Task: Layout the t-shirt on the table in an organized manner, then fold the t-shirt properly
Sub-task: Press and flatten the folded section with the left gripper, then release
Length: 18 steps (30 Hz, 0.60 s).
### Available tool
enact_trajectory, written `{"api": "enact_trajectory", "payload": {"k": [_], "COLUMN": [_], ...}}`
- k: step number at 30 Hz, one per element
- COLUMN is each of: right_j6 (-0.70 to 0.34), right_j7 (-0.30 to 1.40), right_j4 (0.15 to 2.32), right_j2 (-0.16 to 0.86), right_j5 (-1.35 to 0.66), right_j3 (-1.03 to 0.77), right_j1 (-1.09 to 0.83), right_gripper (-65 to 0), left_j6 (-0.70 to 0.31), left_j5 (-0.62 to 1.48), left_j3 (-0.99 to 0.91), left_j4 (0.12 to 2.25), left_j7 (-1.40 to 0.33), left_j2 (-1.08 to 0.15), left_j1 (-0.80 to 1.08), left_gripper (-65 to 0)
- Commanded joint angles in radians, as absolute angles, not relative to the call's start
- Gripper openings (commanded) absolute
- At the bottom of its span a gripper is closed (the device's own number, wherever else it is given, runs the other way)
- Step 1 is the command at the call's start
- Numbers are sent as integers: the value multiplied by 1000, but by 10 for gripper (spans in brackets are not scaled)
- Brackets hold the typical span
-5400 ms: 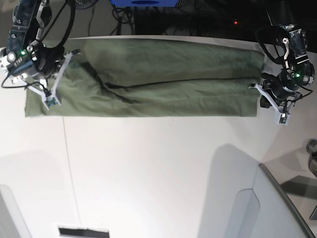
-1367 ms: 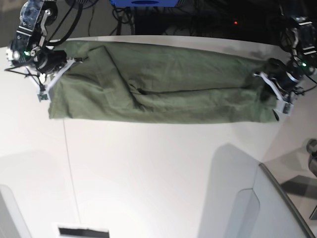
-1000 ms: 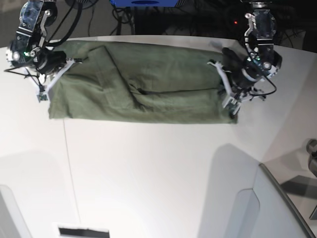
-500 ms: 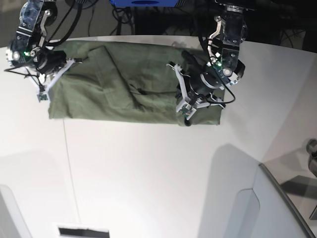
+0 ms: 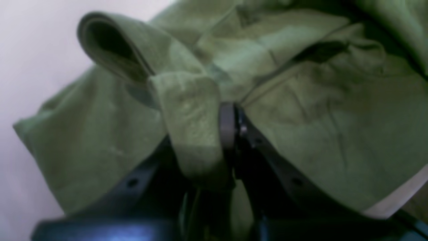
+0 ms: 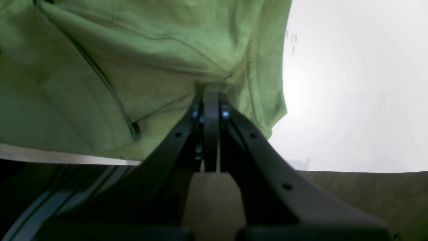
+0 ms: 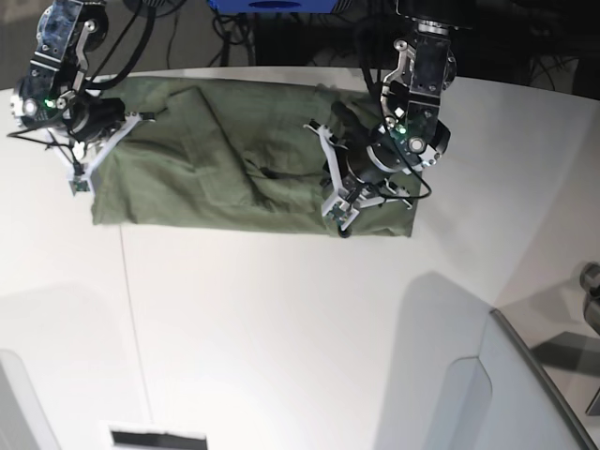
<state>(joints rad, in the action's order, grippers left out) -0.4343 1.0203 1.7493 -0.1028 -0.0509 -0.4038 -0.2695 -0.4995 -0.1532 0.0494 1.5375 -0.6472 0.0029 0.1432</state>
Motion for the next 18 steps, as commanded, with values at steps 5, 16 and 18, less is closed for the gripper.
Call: {"api": "enact_trajectory", "payload": {"k": [5,16,18], "right_j6": [-438,-438,-438], "right_j7": [1012,1013,1015], "right_j4": [1767,1767,1767], "right_j2": [-102,-102,-102], "right_j5": [-56,-56,-56], "right_j3": [-404,-404,-404], "right_j1": [-263,-262,-255], "right_gripper": [-642,-642,-642], "left_j6": [-496,-496,-496], "left_j5": [-142,-151,-151], "left_j3": [51,62,107], "left_j4": [1554,1555,1558], "left_j7": [-630,-631,-631], "left_j2": [5,5,-1], "left_j1": [130,130,128], "left_gripper": [-650,-425,-346]}}
